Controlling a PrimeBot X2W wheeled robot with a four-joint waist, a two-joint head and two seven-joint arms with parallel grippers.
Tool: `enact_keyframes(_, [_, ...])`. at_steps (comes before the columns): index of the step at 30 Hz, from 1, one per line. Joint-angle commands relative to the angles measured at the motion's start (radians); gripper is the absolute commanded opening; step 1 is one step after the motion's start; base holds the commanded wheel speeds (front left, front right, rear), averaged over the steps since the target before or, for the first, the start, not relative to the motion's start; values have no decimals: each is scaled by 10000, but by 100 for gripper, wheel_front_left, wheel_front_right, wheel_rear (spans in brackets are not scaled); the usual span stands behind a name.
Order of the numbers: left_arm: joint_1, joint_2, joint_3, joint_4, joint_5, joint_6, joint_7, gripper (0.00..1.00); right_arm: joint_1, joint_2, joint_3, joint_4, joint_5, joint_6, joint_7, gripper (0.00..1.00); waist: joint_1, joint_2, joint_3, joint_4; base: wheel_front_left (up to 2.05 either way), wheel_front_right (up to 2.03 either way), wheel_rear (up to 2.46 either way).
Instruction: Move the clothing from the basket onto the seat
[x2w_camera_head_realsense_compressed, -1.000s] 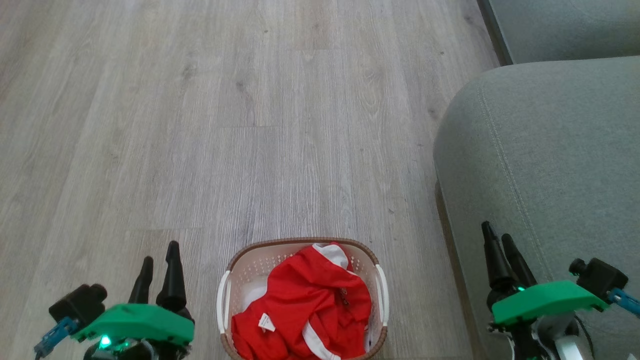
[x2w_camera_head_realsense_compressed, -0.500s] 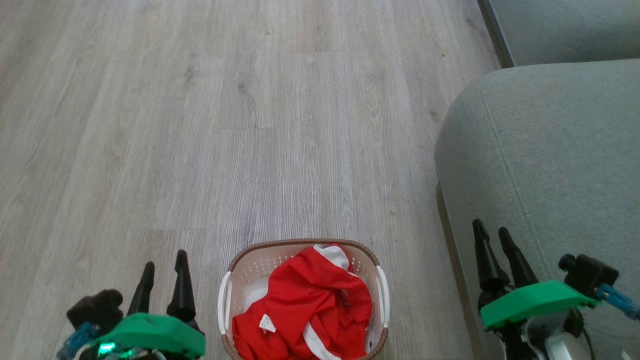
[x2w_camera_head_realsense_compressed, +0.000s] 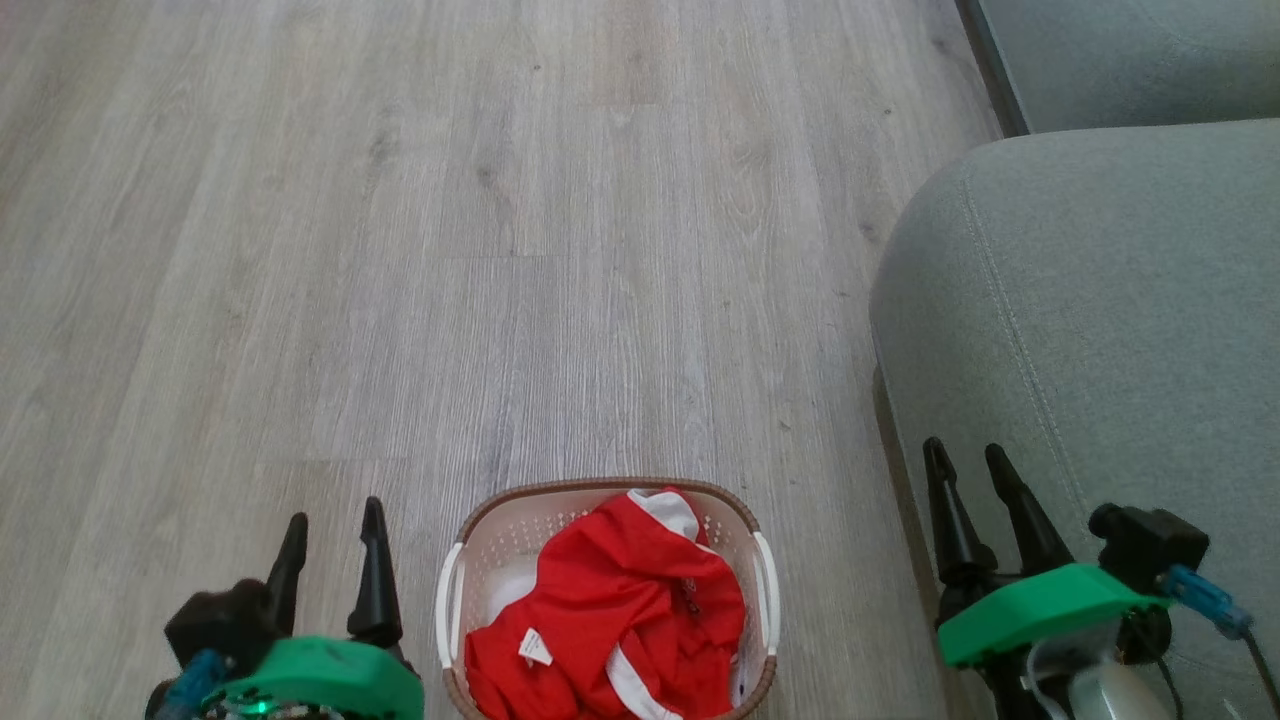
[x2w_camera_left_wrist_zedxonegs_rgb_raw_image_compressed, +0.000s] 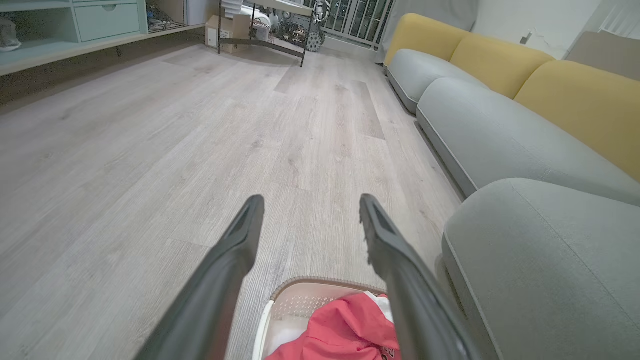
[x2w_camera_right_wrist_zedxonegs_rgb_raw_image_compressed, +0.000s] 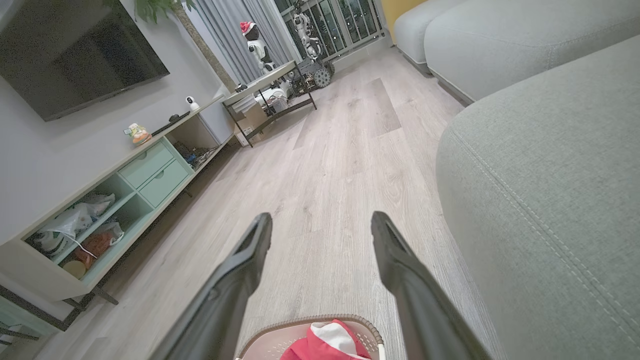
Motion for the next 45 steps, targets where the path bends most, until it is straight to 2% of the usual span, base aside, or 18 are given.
enact_keyframes(1, [-147,138,185,-451,476,118,-195,100,-434,-98,283,-419,-452,-1,-233,100,0,0,-7,1,0,0,0])
enact_keyframes(14, [73,81,147,-762,1838,270,-546,100,-428,-105,506,-555,-1845,-2,-587,100,0,0,-47,18,0,0,0])
enact_keyframes(27, [299,-87,221,-769,3211,162,-926,100,-411,-112,763,-708,-3333,-2,-970,100,0,0,-63,61,0,0,0])
enact_keyframes(45, [252,-358,633,-348,3038,-304,-928,100,-438,-112,655,-477,-3310,-2,-972,100,0,0,-59,53,0,0,0])
